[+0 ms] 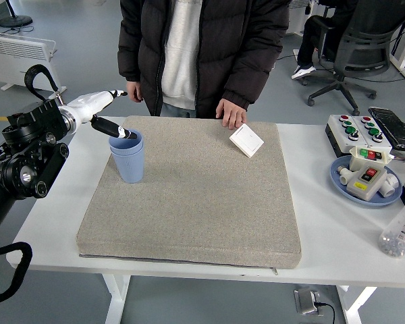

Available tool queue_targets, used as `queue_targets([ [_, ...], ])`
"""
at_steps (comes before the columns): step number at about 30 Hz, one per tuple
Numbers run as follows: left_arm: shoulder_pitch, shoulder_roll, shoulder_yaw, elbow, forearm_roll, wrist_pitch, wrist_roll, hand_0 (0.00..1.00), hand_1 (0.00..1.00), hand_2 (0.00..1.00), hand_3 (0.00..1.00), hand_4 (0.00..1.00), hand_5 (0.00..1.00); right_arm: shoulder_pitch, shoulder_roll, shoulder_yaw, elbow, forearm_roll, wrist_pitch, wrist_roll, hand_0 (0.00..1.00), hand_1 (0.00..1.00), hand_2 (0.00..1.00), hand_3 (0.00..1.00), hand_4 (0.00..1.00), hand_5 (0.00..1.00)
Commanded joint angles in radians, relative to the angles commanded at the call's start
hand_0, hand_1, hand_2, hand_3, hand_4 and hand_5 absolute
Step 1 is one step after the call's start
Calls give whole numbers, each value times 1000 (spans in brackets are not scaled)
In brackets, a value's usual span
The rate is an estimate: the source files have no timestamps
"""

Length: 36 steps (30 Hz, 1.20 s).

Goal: Push cup pick cup insert cup

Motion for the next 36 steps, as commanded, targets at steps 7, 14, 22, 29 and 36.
queue_targets([
  [7, 51, 29, 10, -72, -139, 137, 12, 869, 892, 998, 944, 798, 780, -3, 1, 1, 0, 2, 0, 0, 756, 629, 649, 559, 82, 460],
  [14, 155, 72, -36, -233, -437, 168, 76, 763, 775, 843, 775, 706, 872, -14, 0, 10, 0, 8, -1, 1, 756, 629, 649, 559, 81, 459],
  [22, 343, 68, -216, -491, -775, 217, 113, 766, 775, 859, 784, 623, 998, -14, 0, 27, 0, 24, -3, 9, 756, 622, 648, 559, 82, 459],
  [29, 481, 103, -330, -678, -1067, 246, 129, 784, 794, 879, 811, 627, 998, -12, 0, 49, 0, 24, -3, 12, 756, 623, 650, 559, 82, 460],
  [36, 685, 128, -390, -882, -1360, 286, 75, 818, 838, 939, 904, 623, 998, -14, 0, 66, 0, 27, -3, 17, 756, 619, 648, 559, 82, 460],
])
